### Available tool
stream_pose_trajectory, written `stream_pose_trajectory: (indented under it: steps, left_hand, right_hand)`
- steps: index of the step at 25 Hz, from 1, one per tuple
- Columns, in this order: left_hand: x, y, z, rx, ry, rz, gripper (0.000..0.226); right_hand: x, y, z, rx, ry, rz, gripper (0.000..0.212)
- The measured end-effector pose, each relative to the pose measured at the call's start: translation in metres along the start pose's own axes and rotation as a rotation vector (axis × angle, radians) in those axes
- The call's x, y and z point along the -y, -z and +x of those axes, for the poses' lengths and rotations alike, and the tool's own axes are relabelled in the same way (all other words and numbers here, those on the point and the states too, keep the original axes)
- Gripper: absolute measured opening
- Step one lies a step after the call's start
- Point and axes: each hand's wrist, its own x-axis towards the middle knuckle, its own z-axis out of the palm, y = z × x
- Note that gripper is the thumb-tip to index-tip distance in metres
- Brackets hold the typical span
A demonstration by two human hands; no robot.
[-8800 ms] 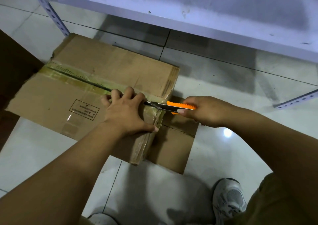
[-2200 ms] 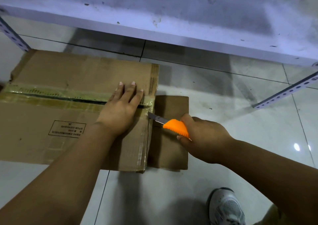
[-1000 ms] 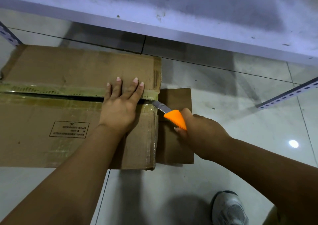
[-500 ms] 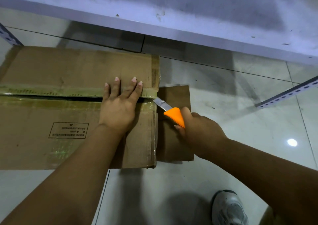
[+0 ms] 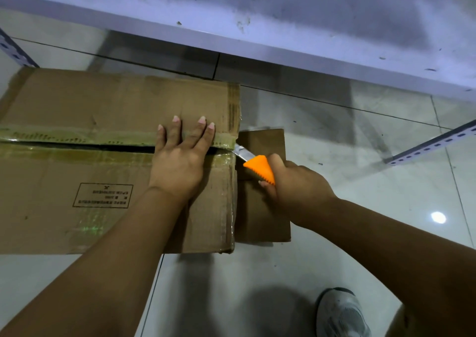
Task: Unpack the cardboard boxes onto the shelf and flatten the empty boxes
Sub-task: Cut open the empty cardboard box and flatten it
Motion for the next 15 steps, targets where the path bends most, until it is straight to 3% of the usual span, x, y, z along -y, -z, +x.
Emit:
stream_pose_trajectory:
  steps: [6, 12, 15]
  left_hand:
    - [-0.001, -0.001, -0.001, -0.007, -0.022, 0.031, 0.063]
    - [-0.006, 0.002, -0.005, -0.018, -0.028, 0.017, 0.057]
    - [-0.006, 0.005, -0.003, 0.011, -0.027, 0.014, 0.058]
  right_hand:
    - [-0.002, -0.003, -0.012, 0.055, -0.058, 0.039, 0.043]
    - [0.001, 0.007, 0.011, -0.070, -0.089, 0.157, 0.036]
    - [0.006, 0.007, 0.009, -0.034, -0.070, 0.134, 0.037]
